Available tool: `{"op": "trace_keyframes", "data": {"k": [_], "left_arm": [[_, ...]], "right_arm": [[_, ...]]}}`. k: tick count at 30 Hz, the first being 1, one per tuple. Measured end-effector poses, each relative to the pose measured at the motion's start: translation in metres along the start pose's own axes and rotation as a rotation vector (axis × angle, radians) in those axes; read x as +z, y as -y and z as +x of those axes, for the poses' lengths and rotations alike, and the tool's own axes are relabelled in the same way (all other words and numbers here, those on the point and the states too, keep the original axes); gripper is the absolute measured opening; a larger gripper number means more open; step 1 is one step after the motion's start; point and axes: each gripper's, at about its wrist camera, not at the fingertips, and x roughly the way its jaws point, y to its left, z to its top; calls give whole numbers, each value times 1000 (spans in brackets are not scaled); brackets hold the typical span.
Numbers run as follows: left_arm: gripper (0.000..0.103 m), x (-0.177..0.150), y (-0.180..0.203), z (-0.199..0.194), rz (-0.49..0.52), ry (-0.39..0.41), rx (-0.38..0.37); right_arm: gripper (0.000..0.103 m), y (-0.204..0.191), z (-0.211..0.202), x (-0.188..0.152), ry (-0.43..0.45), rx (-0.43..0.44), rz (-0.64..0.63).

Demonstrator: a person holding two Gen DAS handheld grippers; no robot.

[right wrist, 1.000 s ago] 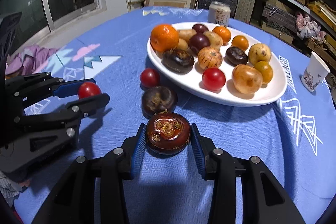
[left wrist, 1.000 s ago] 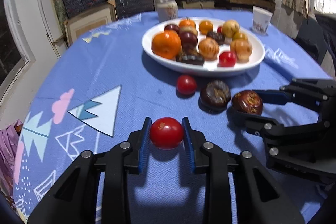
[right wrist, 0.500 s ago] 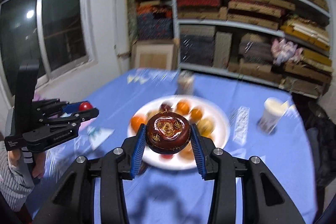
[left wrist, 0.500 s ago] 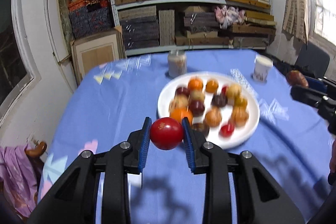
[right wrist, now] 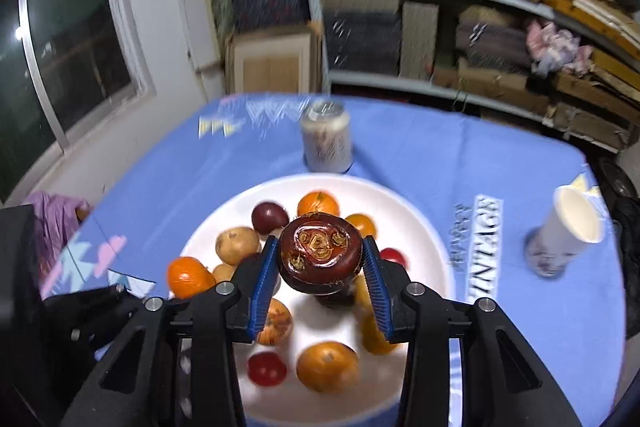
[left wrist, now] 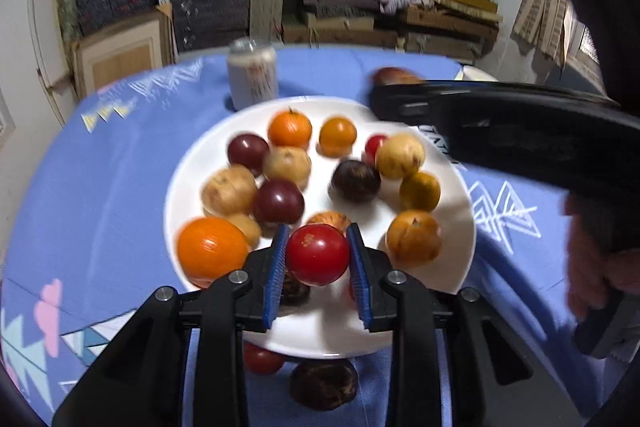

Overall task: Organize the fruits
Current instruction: 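Lower the tomato and brown fruit onto the white plate and open both tools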

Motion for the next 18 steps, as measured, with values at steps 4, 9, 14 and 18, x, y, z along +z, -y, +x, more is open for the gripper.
{"op": "trace_keyframes", "data": {"k": [4,9,14,18], "left_arm": [[29,-6,4,12,24,-20,-20],[29,-11,4,19,19,-26,-27],[41,-10,-1,21,-15,-25,-34],[45,-11,1,21,-11,-23,-27]], "right_arm": [[42,-7,35,0,-63,6,6],[43,-6,52,-5,-101,-21,16],[43,-8,61,-8,-115,-36,-6],[47,-8,58,-6,-103,-30,9]]}}
